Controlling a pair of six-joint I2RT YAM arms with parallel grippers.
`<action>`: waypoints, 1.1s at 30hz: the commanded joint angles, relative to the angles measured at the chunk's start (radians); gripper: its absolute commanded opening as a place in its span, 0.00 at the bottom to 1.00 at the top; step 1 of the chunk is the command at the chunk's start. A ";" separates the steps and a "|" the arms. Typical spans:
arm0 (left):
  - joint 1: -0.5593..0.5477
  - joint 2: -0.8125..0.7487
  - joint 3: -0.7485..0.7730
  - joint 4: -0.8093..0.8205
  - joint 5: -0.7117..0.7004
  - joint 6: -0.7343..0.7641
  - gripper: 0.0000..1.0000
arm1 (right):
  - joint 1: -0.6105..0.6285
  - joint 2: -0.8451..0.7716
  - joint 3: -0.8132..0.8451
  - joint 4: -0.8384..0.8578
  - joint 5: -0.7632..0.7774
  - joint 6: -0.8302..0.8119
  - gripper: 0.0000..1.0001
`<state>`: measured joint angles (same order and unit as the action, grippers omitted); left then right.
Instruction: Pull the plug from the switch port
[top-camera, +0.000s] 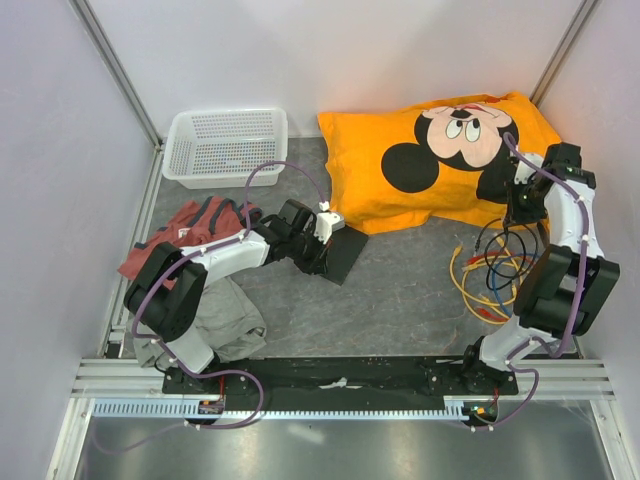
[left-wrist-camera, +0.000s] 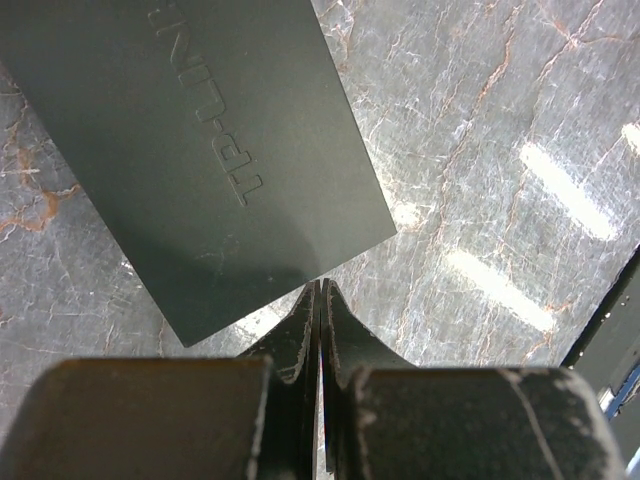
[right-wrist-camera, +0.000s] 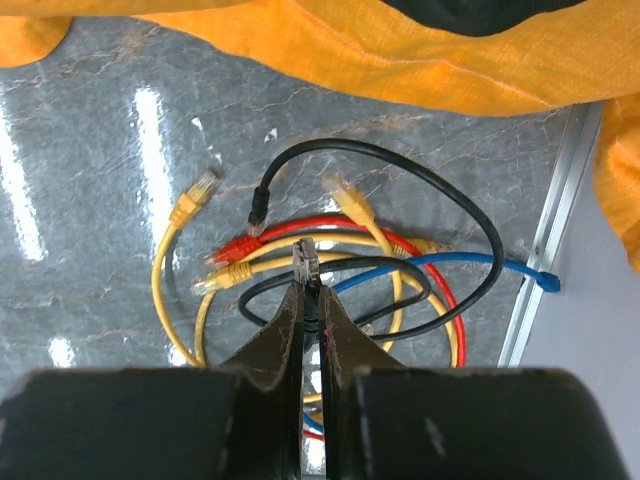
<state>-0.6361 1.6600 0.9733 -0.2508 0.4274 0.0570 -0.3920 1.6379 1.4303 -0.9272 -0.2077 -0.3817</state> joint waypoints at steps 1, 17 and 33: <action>-0.002 -0.014 0.016 0.015 -0.003 0.014 0.02 | 0.016 0.039 -0.020 0.054 0.062 0.030 0.00; -0.002 -0.019 0.002 0.021 -0.007 0.021 0.02 | 0.041 -0.032 -0.203 0.173 0.127 0.029 0.04; 0.136 -0.040 0.094 -0.039 -0.191 -0.092 0.02 | 0.375 -0.204 -0.149 0.173 -0.278 0.115 0.77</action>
<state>-0.5457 1.6402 1.0260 -0.2897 0.3618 0.0566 -0.1009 1.4536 1.2453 -0.7696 -0.3344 -0.3298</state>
